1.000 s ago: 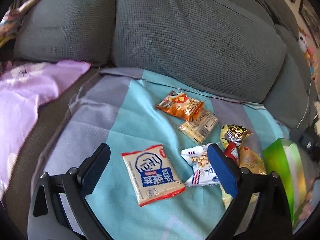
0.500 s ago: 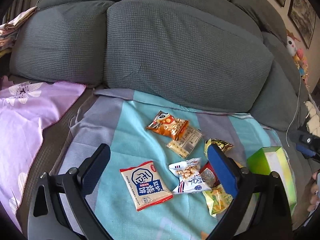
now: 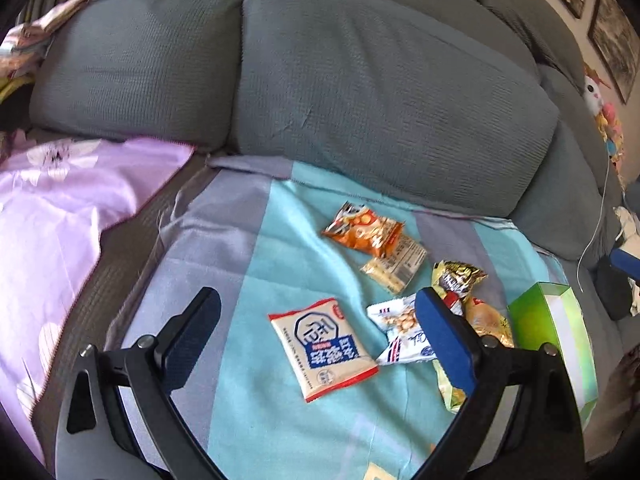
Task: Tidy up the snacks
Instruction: 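Move the right tool toward the white-and-blue biscuit packet, then close the right gripper on the white-and-blue biscuit packet and lift it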
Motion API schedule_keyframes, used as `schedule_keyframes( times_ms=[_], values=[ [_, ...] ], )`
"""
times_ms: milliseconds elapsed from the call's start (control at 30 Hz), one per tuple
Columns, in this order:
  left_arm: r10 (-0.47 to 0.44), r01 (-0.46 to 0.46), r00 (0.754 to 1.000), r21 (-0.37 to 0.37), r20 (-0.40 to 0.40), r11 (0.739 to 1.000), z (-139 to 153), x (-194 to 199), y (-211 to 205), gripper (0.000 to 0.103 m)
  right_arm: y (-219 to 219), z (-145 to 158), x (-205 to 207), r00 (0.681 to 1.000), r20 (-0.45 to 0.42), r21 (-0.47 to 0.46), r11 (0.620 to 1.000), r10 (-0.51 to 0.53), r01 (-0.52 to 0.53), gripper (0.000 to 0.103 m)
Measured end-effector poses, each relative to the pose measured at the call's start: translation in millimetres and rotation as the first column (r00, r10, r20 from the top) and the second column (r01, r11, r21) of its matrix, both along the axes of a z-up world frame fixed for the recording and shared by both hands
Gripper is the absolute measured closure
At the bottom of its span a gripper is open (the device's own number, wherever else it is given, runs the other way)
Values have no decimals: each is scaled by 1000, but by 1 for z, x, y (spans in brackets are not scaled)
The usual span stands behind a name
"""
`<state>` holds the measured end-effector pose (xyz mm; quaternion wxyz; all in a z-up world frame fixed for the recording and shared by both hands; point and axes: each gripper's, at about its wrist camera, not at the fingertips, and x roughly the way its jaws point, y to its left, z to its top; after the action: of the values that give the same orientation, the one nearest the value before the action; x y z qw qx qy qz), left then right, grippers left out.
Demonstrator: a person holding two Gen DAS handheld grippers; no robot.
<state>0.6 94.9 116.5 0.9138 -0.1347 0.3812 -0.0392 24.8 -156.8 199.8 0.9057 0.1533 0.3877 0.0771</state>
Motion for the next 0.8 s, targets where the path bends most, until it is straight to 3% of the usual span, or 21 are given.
schedule_keyframes(
  times_ms=[100,167,233,333,400,433,500,667,800],
  values=[
    [12,-11,999,7,-40,1000,-13,3,2,6,19,-10,11,999,0,42,998,41,-41,1],
    [5,-7,997,-30,-71,1000,-24,6,5,6,38,-27,21,997,-26,52,996,69,-68,1],
    [-7,-2,994,-81,-110,997,-37,9,6,7,52,-44,31,991,-70,98,989,117,-110,15],
    [-6,-11,982,-88,-188,996,-57,17,3,16,80,-77,44,964,-129,165,964,231,-208,32],
    [-15,-6,975,-93,-221,996,-65,21,-1,25,98,-93,51,952,-154,92,963,266,-254,41],
    [-28,5,972,-100,-234,995,-69,24,-3,26,106,-101,54,947,-167,51,961,276,-271,49],
    [-37,10,966,-107,-256,994,-75,28,-6,27,117,-118,60,932,-209,27,955,296,-297,54],
    [-21,-18,942,-113,-335,993,-94,39,-10,31,128,-149,75,893,-275,105,935,355,-339,54],
    [-23,-12,943,-102,-331,995,-95,40,-13,32,128,-171,82,877,-336,101,939,343,-329,54]
  ],
)
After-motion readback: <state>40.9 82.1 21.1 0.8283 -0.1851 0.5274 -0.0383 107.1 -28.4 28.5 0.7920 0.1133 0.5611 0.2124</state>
